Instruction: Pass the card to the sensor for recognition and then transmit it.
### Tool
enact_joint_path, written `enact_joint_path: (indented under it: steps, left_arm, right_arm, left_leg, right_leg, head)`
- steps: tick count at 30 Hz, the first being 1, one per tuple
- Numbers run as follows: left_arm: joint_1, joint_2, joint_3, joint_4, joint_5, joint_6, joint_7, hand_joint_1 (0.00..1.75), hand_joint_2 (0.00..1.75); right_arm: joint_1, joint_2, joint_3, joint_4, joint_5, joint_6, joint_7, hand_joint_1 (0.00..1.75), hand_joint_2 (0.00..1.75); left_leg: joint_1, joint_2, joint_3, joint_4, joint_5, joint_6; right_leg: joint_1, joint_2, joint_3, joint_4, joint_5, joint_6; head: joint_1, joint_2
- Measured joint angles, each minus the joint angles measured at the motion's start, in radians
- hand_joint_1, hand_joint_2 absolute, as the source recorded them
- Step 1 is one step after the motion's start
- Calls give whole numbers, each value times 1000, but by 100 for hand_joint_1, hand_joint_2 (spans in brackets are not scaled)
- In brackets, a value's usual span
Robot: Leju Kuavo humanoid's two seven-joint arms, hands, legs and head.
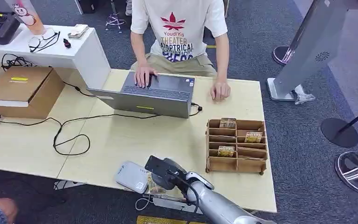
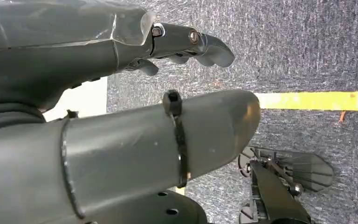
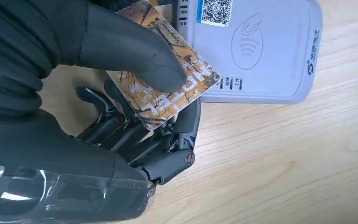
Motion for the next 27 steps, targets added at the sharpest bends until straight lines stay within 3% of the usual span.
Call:
enact_joint_path:
  steps: [18, 27]
  left_arm:
    - [-1, 0, -4, 0, 5, 0, 3, 0, 0]
    - [-1, 0, -14, 0, 17, 0, 3, 0, 0]
  right_arm:
    - [0, 4, -3, 11, -4, -16, 22, 175, 175]
    - [5, 4, -62, -54, -62, 81, -124, 175, 175]
  left_leg:
    - [0, 0, 0, 0, 0, 0]
    - [0, 0, 0, 0, 0, 0]
  right_leg:
    - [0, 0, 0, 0, 0, 0]
    - [0, 0, 0, 0, 0, 0]
  head:
    - [0, 0]
    - [0, 0]
